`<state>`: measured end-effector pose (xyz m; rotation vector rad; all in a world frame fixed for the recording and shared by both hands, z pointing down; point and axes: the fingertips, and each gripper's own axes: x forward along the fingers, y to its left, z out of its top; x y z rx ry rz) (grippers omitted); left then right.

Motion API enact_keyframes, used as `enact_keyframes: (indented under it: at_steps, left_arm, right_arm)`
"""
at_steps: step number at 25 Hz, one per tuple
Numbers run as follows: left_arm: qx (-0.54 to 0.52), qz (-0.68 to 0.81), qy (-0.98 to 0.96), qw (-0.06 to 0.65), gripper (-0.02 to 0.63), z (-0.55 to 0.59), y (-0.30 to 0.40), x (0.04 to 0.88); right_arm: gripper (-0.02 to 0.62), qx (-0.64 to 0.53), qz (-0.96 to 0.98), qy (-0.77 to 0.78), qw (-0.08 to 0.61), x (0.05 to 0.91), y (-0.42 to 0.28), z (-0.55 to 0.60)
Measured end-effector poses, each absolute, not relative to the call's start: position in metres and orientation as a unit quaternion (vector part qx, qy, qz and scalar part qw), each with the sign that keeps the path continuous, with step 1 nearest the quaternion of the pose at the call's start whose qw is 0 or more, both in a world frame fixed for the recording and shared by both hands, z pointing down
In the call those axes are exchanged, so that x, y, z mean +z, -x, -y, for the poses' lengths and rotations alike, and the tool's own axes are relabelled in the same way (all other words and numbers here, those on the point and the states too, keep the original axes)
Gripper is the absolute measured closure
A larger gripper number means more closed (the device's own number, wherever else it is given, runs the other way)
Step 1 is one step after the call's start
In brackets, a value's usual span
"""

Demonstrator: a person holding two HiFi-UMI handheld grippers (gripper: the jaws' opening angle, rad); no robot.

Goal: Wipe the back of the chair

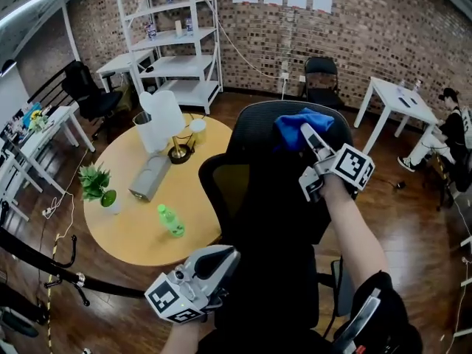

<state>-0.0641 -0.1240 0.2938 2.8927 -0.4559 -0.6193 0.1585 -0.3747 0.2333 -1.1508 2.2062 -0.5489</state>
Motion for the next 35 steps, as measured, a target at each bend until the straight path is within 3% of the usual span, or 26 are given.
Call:
enact_keyframes:
  at_steps: [4,13,23,28,31,35]
  left_arm:
    - [-0.21,0.126,-0.966,0.077,0.609,0.127,0.045,0.291]
    - [-0.214,0.094,-0.969,0.08,0.609,0.123,0.022,0.286]
    - [-0.218,0.044,-0.971,0.092,0.609,0.112,0.0,0.284]
    - [-0.219,0.032,-0.97,0.101,0.609,0.106,-0.003,0.285]
    - [-0.223,0.031,-0.969,0.104,0.609,0.104,0.0,0.285]
    - [-0.223,0.043,-0.968,0.102,0.611,0.102,0.008,0.282]
  right_arm:
    - [0.536,-0.202,-0.788,0.526,0.246,0.254,-0.203,0.361]
    - [0.536,-0.187,-0.799,0.52,0.237,0.245,-0.218,0.332]
    - [0.537,-0.152,-0.736,0.62,0.226,0.238,-0.308,0.282]
    - [0.535,-0.015,-0.656,0.728,0.199,0.211,-0.352,0.227]
    - [0.537,0.06,-0.632,0.75,0.183,0.196,-0.344,0.21]
    - [0.537,0.055,-0.678,0.722,0.127,0.216,-0.295,0.245]
